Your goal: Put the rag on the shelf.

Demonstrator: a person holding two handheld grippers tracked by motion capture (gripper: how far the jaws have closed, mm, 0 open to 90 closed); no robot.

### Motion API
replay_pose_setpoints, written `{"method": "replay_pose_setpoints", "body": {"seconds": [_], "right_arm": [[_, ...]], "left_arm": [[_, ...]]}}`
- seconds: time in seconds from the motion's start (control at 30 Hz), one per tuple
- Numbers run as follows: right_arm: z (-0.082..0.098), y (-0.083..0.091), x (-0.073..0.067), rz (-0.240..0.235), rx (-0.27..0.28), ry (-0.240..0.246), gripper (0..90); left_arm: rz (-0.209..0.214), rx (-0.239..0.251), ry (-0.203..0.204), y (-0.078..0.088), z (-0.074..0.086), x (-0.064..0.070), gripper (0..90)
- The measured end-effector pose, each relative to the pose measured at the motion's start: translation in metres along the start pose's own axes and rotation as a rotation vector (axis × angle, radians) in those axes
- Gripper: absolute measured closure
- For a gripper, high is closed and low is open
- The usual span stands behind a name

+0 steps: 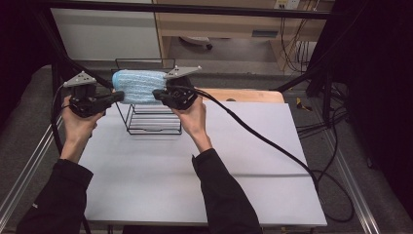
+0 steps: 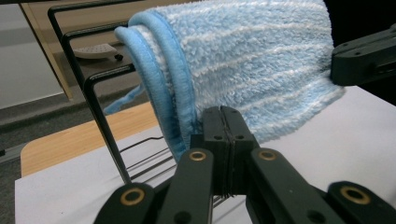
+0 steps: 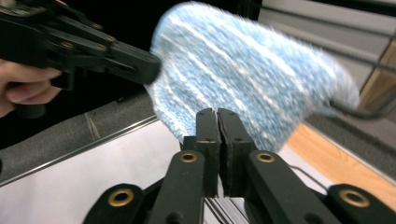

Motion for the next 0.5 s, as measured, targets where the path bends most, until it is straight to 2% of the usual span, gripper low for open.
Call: {"method": "replay_pose_setpoints", "body": {"seconds": [0.13,0.3,0.5], "right_arm": [[0.011,-0.006,0.008,0.015,-0.012,-0.035,90.0],[0.020,-0.011,0.015,0.028,-0.009,-0.047,90.0],[0.024,-0.020,0.018,0.056,0.013,-0.028,90.0]], "left_arm": [[-0.003,-0.004,0.006,-0.003,0.004,-0.002,89.0],[-0.010,-0.013,0.010,-0.010,0.009,-0.004,89.1],[-0.028,-0.004,0.025,-0.019,0.010,-0.006,89.0]]}}
Point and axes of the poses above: each handheld gripper's, and its own axes: y roughly backward along the jaws, z roughly out of its underside, x roughly to its right, the point moved 4 cm from there along -y, roughly forward along the jaws, and after that the axes turned 3 degrees about -y, right-handed, at the moved point
